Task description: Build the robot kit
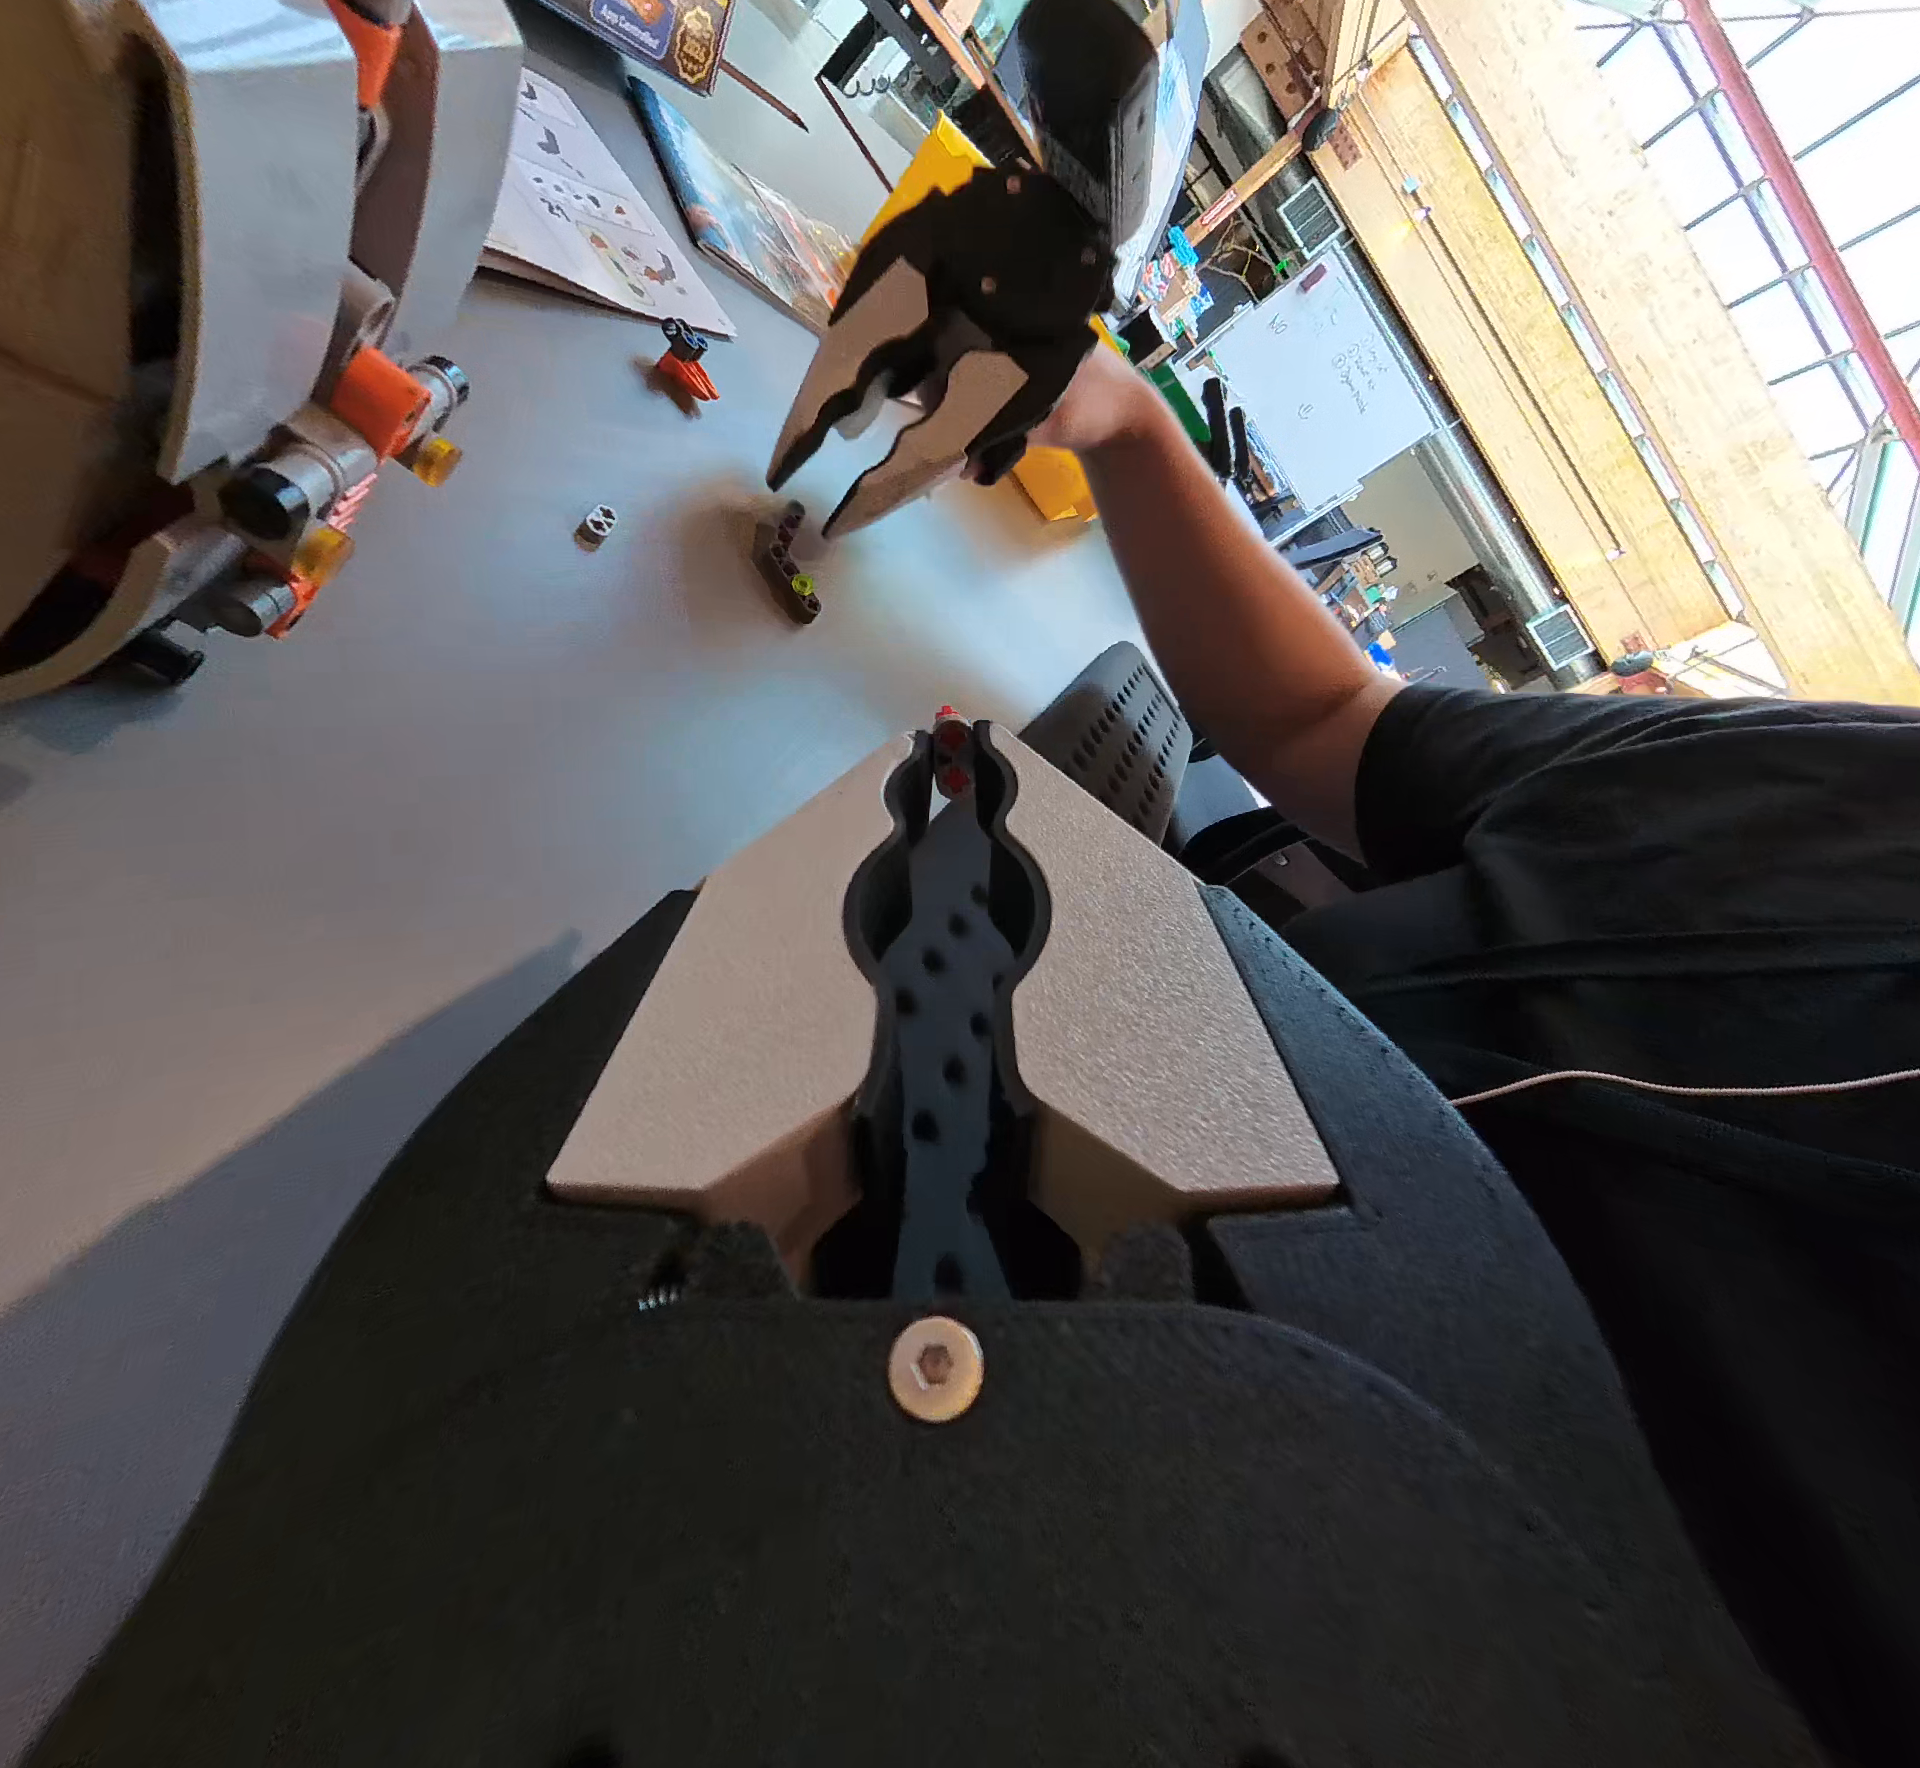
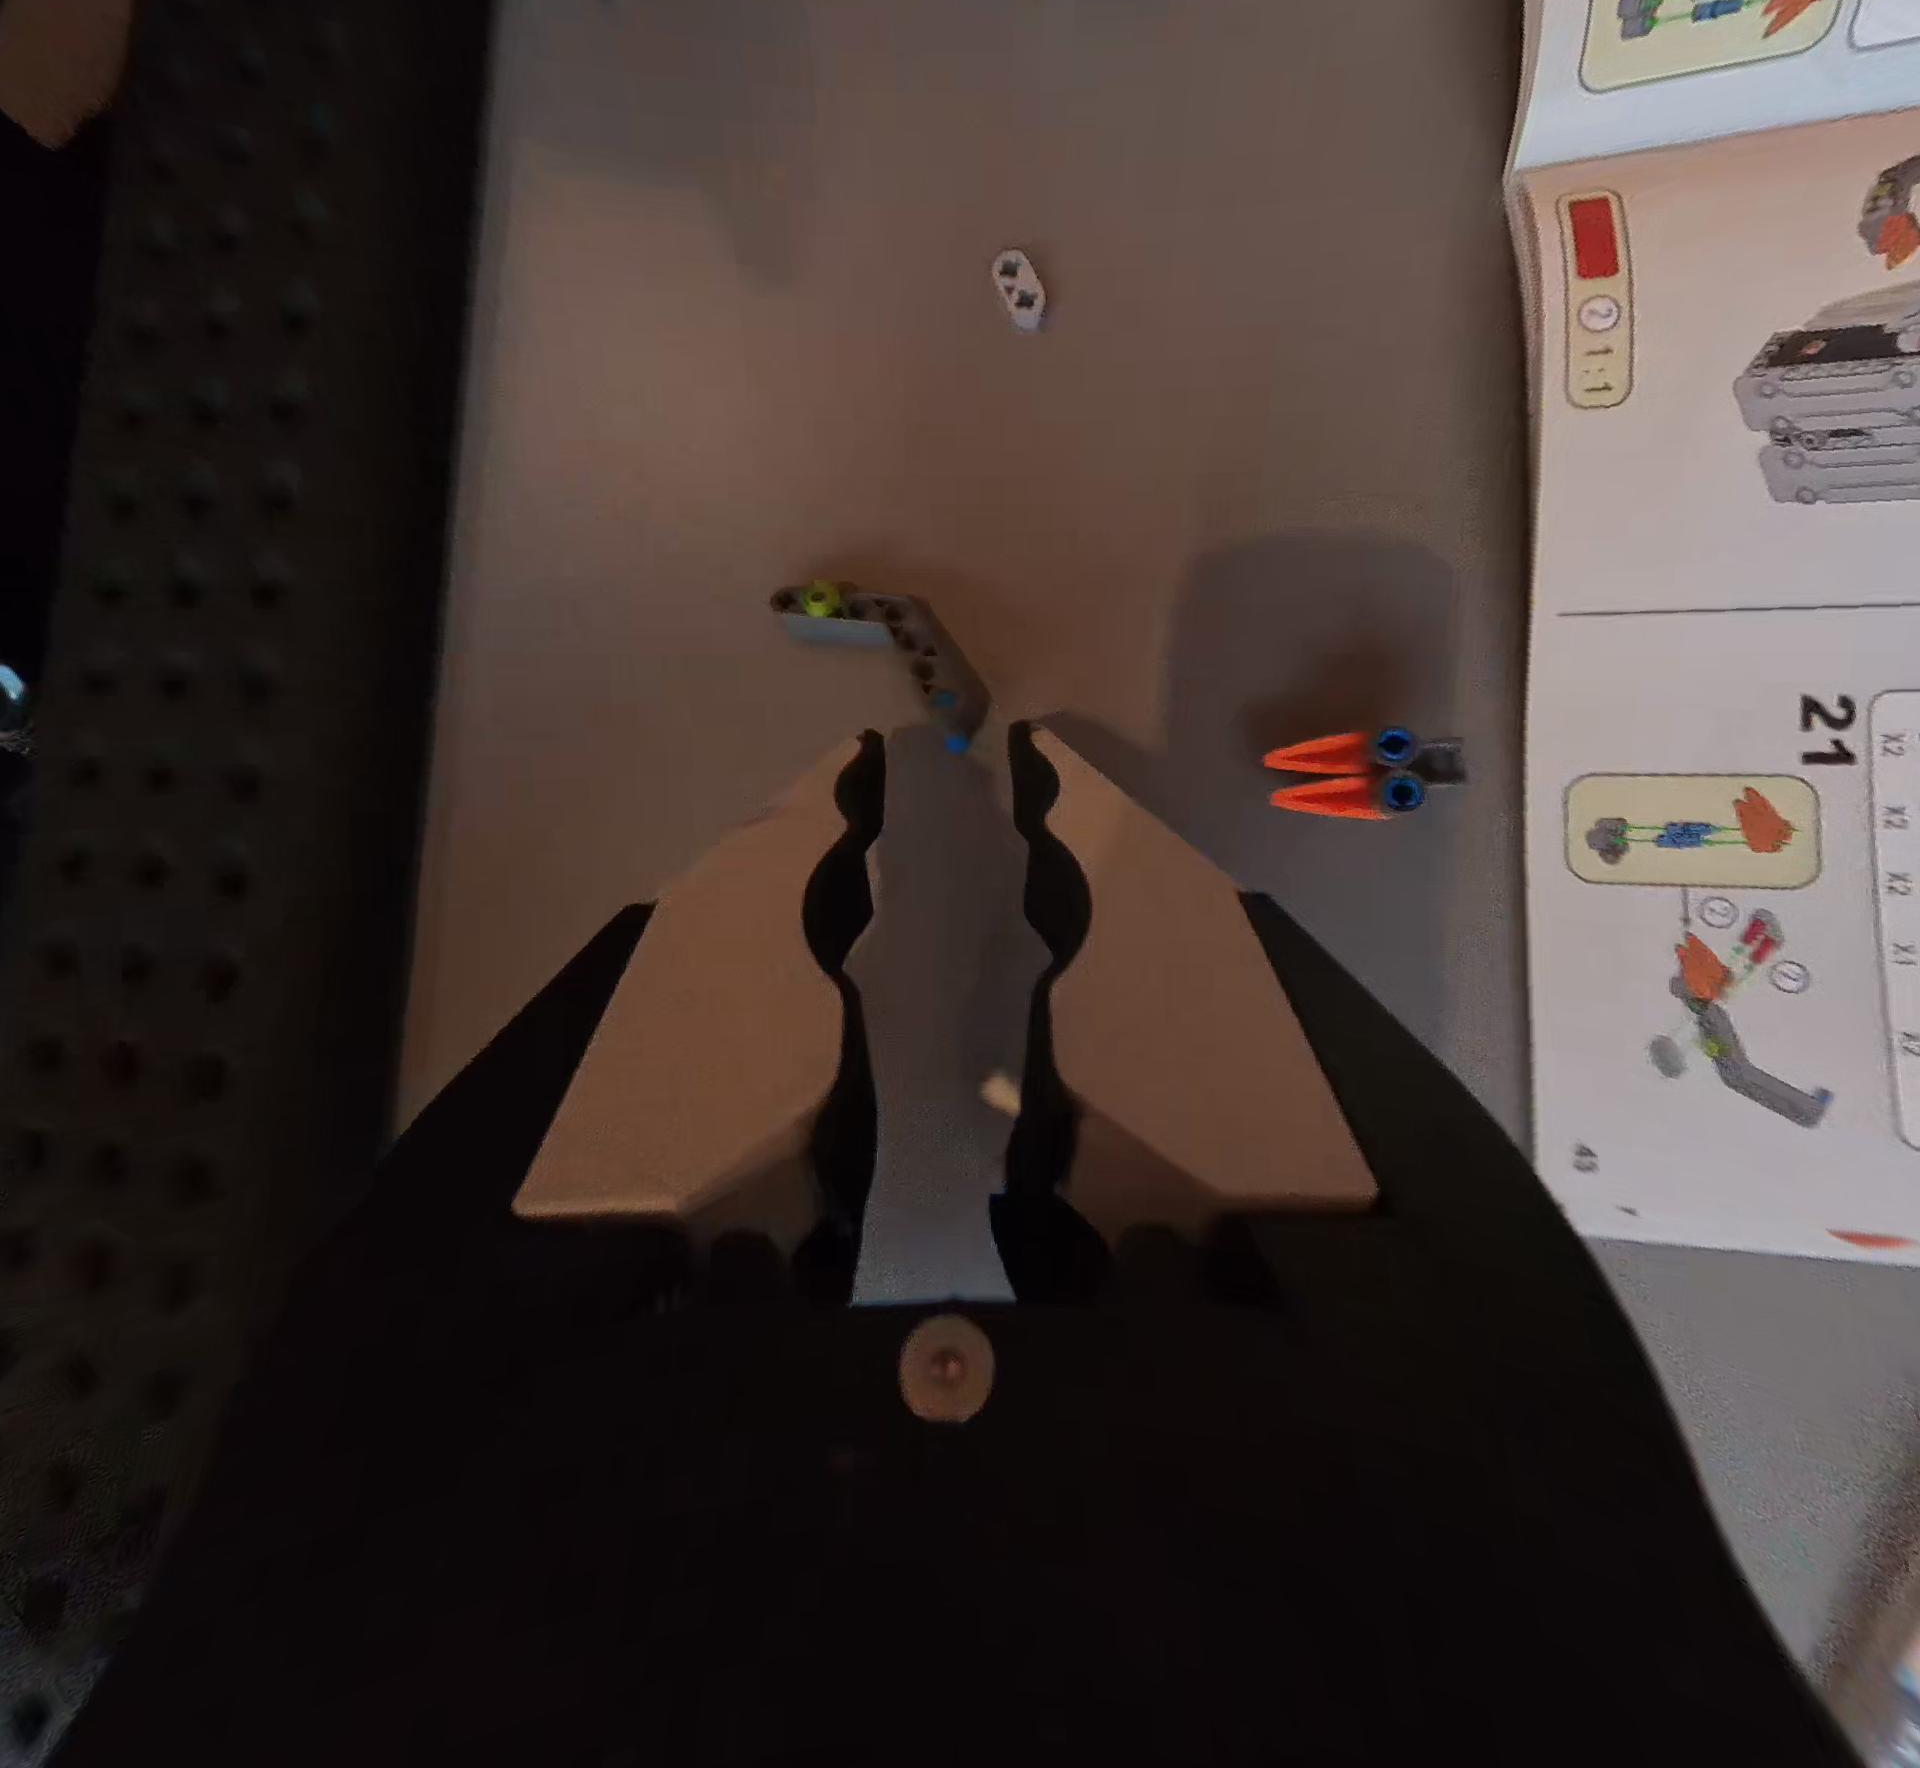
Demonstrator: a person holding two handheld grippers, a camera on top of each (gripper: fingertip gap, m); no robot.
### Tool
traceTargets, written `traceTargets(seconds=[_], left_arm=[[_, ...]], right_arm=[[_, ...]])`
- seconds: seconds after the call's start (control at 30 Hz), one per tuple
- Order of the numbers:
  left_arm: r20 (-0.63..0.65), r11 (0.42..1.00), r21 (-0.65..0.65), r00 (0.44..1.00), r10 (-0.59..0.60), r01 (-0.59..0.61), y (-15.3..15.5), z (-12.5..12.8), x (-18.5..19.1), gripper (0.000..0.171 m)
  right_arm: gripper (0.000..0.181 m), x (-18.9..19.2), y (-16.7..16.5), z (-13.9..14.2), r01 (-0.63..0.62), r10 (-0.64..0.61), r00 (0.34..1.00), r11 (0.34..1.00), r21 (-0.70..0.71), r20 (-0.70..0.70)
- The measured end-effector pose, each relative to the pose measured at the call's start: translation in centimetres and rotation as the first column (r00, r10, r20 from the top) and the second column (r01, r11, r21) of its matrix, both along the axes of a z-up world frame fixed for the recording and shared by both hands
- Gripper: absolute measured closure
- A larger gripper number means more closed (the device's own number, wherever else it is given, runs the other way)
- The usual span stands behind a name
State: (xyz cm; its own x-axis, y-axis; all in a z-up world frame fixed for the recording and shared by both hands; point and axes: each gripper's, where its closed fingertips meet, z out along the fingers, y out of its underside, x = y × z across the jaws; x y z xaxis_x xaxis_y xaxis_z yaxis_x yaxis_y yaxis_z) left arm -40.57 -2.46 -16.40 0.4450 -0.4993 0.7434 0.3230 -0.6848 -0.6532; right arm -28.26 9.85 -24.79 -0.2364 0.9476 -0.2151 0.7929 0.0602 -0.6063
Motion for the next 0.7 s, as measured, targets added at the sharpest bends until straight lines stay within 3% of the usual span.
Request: traceTargets(seconds=[0.1, 0.17, 0.3, 0.4, 0.47, 0.6, 0.7], left_arm=[[-0.010, 1.000, 0.000, 1.000, 0.001, -0.001, 0.2, 0.0, -0.3, 0.166], [-0.007, 1.000, 0.005, 1.000, 0.003, -0.003, 0.5, 0.2, -0.3, 0.166], [-0.015, 1.000, 0.015, 1.000, -0.002, 0.002, 0.7, 0.5, -0.1, 0.166], [-0.030, 1.000, 0.014, 1.000, 0.000, 0.000, 0.5, 0.5, 0.0, 0.166], [-0.026, 1.000, 0.012, 1.000, 0.005, -0.005, 0.5, 0.5, -0.1, 0.166], [-0.023, 1.000, 0.008, 1.000, 0.007, -0.007, 0.3, 0.3, 0.1, 0.166], [-0.023, 1.000, 0.001, 1.000, 0.004, -0.004, 0.1, 0.2, 0.2, 0.166]], right_arm=[[0.160, -0.4, -0.4, -0.5, 0.027, -0.024, 0.994, 0.999, 0.023, -0.105], [0.171, -0.8, -0.4, -0.5, 0.038, -0.033, 0.987, 0.999, 0.031, -0.157], [0.173, -0.7, -0.6, -0.3, 0.002, -0.002, 0.993, 1.000, 0.006, -0.117], [0.173, 0.8, -0.3, 0.8, -0.089, 0.086, 0.993, 0.996, 0.031, 0.084], [0.174, 2.2, 0.5, 1.5, -0.141, 0.122, 0.955, 0.989, 0.052, 0.272], [0.173, 4.6, 2.8, 2.5, -0.231, 0.126, 0.802, 0.967, 0.108, 0.584], [0.173, 5.9, 3.3, 2.4, -0.275, 0.127, 0.680, 0.957, 0.091, 0.722]])
